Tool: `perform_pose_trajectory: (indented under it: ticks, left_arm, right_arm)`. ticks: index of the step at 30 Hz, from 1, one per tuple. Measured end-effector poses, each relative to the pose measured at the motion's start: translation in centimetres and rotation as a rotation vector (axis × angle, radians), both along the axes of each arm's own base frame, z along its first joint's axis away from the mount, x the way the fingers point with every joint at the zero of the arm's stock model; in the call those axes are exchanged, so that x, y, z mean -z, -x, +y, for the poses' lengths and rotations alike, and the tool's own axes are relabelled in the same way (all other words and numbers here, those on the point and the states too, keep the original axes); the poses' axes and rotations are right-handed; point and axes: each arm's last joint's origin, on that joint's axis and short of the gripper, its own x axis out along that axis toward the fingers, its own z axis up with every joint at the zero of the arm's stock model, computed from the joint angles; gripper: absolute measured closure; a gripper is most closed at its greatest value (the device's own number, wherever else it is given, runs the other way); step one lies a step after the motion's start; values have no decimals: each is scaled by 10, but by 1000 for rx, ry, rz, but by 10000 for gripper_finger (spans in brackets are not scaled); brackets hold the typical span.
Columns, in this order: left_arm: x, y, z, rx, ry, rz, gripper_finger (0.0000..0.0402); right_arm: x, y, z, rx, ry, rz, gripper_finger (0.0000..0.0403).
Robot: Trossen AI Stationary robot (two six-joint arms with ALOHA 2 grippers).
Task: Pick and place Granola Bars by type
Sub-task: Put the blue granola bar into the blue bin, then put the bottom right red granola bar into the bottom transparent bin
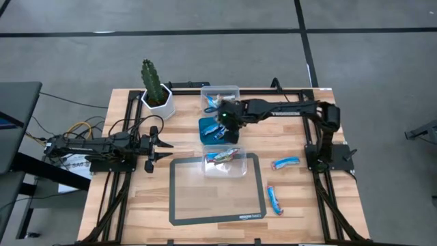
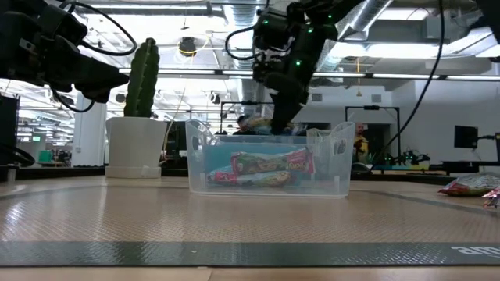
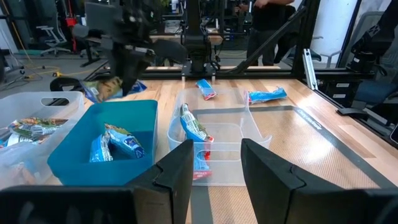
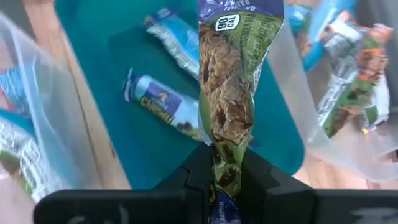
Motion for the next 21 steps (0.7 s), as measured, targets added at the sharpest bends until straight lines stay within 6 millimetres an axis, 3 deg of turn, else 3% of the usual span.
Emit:
perform_pose_trajectory:
  ticks: [10, 21]
  left_arm:
    - [0, 0, 0, -1, 3, 0, 273]
    - [0, 0, 0, -1, -1, 0, 273]
  right_arm:
    - [7, -14, 1, -35, -1, 33, 350]
    - [7, -14, 1, -32, 1, 32, 283]
